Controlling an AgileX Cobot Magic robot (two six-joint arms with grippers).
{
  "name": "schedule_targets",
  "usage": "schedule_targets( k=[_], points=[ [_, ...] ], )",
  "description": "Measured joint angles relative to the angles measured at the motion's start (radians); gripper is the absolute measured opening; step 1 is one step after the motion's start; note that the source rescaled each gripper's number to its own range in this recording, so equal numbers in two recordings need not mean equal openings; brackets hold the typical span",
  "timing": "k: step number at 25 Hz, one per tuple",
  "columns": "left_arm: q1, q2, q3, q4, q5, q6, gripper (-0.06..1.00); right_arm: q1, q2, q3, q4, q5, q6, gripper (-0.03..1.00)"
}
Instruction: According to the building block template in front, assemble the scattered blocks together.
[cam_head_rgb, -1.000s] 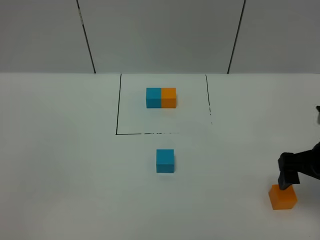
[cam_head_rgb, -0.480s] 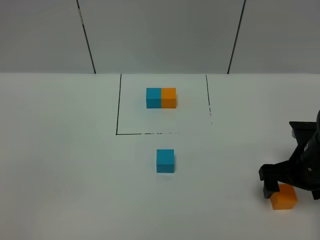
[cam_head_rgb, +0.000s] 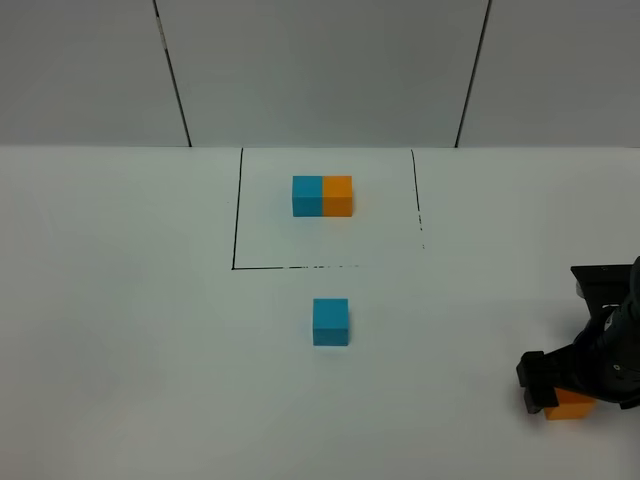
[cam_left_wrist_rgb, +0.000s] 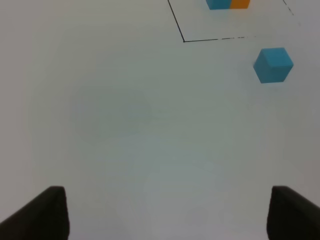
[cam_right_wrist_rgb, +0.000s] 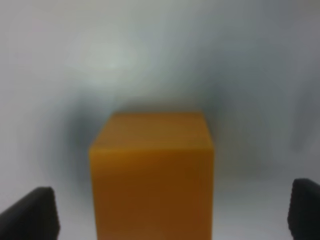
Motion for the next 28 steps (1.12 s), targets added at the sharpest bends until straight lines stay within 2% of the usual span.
schedule_targets(
  k=[17, 28],
  points=[
    [0.0, 0.0, 0.0, 0.0, 0.0, 0.0, 0.68, 0.0, 0.061, 0.002, 0.007, -0.042, -0.021, 0.83],
    [0.0, 0.0, 0.0, 0.0, 0.0, 0.0, 0.68, 0.0, 0.075, 0.002, 0.028, -0.072, -0.044, 0.74]
  ],
)
